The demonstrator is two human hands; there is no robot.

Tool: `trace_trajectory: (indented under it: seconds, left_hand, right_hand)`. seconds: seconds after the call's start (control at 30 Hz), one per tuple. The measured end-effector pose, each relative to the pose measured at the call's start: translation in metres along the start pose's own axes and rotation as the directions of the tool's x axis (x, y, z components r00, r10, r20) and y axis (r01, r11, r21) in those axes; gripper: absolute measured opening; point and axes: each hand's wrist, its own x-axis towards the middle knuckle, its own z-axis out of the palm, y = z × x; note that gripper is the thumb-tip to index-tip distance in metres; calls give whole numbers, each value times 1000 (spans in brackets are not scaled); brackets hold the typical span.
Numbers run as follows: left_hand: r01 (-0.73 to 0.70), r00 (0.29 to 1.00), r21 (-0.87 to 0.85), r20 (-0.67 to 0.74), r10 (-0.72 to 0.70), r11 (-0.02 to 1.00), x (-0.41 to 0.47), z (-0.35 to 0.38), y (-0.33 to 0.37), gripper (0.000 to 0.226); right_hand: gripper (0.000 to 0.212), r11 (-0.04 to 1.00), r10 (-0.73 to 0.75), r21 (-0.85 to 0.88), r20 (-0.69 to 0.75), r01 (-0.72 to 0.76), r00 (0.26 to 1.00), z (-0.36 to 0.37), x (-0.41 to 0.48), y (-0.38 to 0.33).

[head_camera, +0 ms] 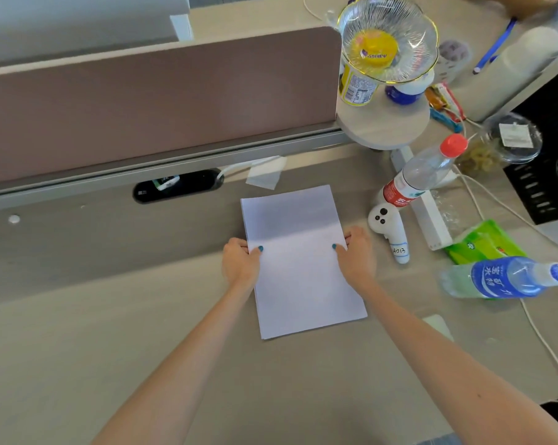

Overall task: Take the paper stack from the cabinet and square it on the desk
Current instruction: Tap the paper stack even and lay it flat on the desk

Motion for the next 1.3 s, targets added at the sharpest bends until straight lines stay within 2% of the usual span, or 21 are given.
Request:
trace_trajectory:
  seconds: [0.13, 0.33, 0.43, 0.6, 0.8, 0.87, 0.97, 1.1, 1.2, 1.3]
  left_hand:
    - [-5, 999, -93, -51, 0, 996, -9, -1, -6, 28]
    - [-79, 996, -185, -66, 68, 980, -40, -3, -14, 12]
    - [-110, 992, -144, -71, 100, 983, -48, -3, -16, 15]
    - [-148, 989, -57, -18, 148, 987, -62, 3, -23, 36]
    - [-177, 984, -13, -11, 177, 984, -58, 5, -26, 37]
    - [-225, 973, 43, -40, 227, 973, -55, 4, -27, 35]
    - [-378, 913, 274, -51, 406, 884, -49, 3, -26, 35]
    - [-600, 754, 532, 129, 644, 597, -38, 11, -27, 49]
    - [-674, 685, 585, 267, 678, 451, -29, 22, -32, 57]
    - [-681, 686, 611, 337, 645, 404, -21, 31, -38, 58]
  right_hand:
    - [26, 997, -71, -37, -7, 71, 997, 1, -12, 2]
    - [35, 994, -92, -57, -24, 91, 995, 2, -38, 1]
    - [44, 996, -89, -34, -22, 88, 996, 5, -48, -2]
    - [54, 995, -97, -14, 17, 98, 995, 9, -55, -5]
    - [52, 988, -134, -72, 30, 135, 991, 7, -51, 0]
    - [50, 980, -159, -120, 19, 161, 987, 6, -49, 1]
    - [54, 929, -256, -268, 28, 254, 966, 8, -44, -1]
    - [56, 756, -485, -445, 114, 480, 867, 16, -36, -7]
    - [58, 629, -569, -489, 241, 604, 787, 25, -27, -4]
    - [59, 581, -553, -509, 325, 635, 767, 36, -18, 6]
